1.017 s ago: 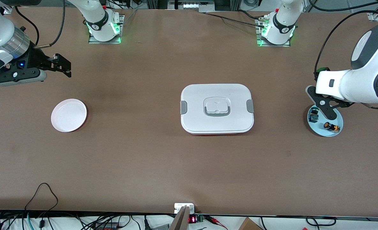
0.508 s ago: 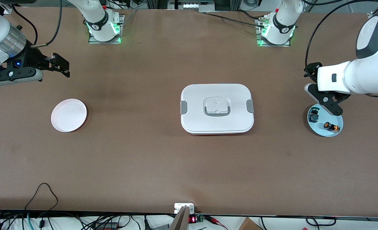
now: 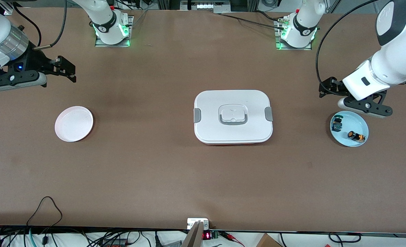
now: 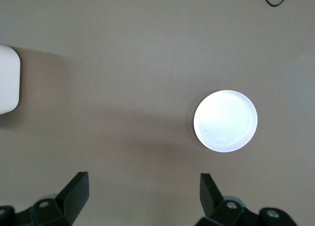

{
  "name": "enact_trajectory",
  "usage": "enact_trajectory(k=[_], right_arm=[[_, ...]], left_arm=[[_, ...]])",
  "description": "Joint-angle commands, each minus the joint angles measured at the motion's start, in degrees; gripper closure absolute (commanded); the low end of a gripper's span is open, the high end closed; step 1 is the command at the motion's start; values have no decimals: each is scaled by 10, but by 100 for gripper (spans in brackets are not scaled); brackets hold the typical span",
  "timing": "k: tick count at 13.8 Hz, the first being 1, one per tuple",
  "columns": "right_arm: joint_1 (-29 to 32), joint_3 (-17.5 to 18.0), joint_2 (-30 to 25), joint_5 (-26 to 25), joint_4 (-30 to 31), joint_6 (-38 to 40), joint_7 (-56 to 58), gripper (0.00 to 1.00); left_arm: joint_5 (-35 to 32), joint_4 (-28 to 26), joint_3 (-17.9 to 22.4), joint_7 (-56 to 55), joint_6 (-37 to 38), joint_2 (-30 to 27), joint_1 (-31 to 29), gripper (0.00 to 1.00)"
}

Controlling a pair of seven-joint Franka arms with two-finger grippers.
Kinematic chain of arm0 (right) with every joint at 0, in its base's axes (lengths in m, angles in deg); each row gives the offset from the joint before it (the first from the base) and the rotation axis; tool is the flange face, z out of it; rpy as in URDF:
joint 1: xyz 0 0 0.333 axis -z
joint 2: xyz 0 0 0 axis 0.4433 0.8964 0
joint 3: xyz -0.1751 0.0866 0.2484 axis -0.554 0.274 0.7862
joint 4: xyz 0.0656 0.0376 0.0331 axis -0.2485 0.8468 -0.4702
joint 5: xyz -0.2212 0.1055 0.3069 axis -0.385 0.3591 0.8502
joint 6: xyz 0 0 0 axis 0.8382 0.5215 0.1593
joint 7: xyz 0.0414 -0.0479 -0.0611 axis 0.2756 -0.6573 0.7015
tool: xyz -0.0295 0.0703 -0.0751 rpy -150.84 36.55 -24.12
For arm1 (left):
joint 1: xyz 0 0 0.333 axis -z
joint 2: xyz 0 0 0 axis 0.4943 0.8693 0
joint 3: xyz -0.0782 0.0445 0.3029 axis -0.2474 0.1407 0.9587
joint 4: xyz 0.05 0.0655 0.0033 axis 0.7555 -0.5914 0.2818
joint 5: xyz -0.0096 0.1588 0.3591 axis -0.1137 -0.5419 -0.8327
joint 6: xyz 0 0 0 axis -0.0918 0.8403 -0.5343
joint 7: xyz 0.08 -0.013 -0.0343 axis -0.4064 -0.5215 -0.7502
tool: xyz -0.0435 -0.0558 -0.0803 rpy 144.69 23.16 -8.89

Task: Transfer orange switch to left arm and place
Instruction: 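Open the left gripper and raise it away from the blue plate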

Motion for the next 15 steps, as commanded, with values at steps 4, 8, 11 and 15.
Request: enact_trajectory(k=[4, 8, 11, 15], right_arm=[[-2, 0, 2, -9, -10, 17, -1, 0], [-1, 0, 2, -9, -9, 24, -3, 0], [-1, -1, 3, -9, -9, 27, -3, 0], [1, -1, 3, -9, -9, 27, -3, 0]], left_arm=[[11, -101, 68, -73, -27, -93, 65, 0], [-10, -67, 69, -73, -5, -77, 85, 0], [-16, -56, 63, -73, 26, -75, 81, 0], [-19, -42, 62, -73, 49, -73, 78, 0]])
